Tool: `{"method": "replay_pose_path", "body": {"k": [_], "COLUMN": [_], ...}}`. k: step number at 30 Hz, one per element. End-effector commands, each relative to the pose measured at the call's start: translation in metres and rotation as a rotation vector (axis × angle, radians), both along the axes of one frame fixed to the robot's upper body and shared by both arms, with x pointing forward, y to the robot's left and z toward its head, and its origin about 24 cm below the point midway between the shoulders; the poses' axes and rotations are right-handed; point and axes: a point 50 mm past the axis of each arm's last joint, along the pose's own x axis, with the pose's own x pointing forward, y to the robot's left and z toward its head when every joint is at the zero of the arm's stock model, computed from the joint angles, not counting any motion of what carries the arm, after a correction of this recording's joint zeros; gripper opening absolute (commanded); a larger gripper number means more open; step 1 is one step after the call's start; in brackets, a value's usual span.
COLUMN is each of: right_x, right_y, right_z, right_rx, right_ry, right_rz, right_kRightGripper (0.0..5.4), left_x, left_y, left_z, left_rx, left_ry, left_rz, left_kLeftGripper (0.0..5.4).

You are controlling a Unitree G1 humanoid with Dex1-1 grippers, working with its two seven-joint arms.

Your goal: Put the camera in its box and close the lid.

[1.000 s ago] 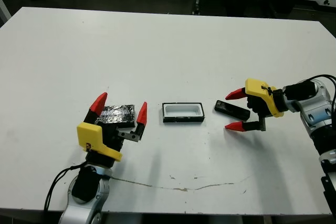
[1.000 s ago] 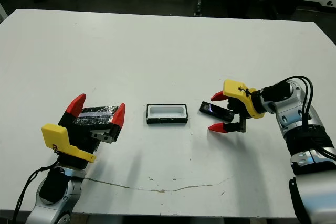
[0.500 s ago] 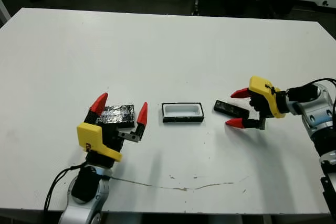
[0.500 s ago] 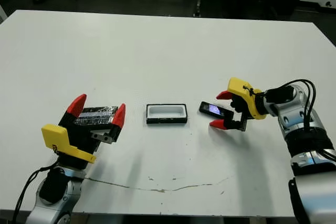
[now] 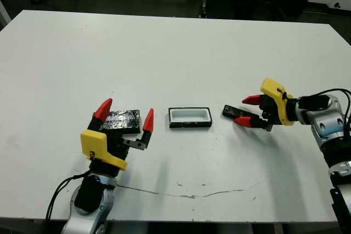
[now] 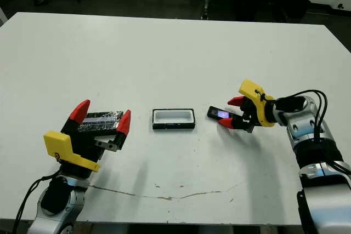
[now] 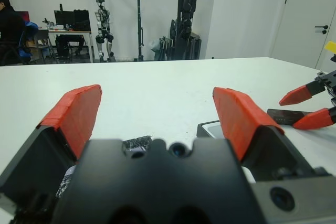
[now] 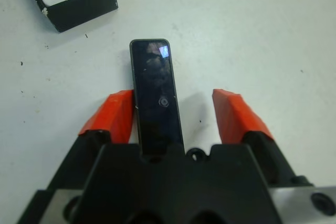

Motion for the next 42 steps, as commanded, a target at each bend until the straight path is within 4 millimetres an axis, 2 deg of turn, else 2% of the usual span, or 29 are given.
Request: {"method": "replay_pose_path", "body": {"k": [1, 14, 24, 30, 37, 42], "right_x": [-0.011, -0.012, -0.011, 0.001, 0.016, 0.022], "right_y": [-0.007, -0.012, -0.014, -0.002, 0.022, 0.050], "right_z": [-0.025, -0.022, -0.016, 0.013, 0.050, 0.068], "right_rx": [-0.067, -0.175, -0.183, -0.064, 0.218, 0.317], "right_ry": [0.082, 0.134, 0.133, 0.010, -0.089, -0.096], "right_rz": [-0.028, 0.069, 0.087, 0.053, 0.086, 0.126], "right_kRightGripper": [3.26, 1.69, 1.69, 1.69, 1.68, 1.68], "left_x": [-0.001, -0.002, -0.003, -0.003, -0.003, -0.002], "left_y": [0.000, -0.001, -0.001, -0.002, -0.002, -0.003], "left_z": [0.000, 0.002, 0.002, 0.002, 0.001, 0.001], "left_rx": [0.001, -0.001, -0.015, -0.017, -0.013, -0.008], "left_ry": [0.007, 0.000, 0.008, 0.005, 0.007, 0.007], "left_rz": [0.008, 0.008, 0.014, 0.014, 0.012, 0.008], "left_kLeftGripper": [5.40, 5.40, 5.40, 5.40, 5.40, 5.40]}}
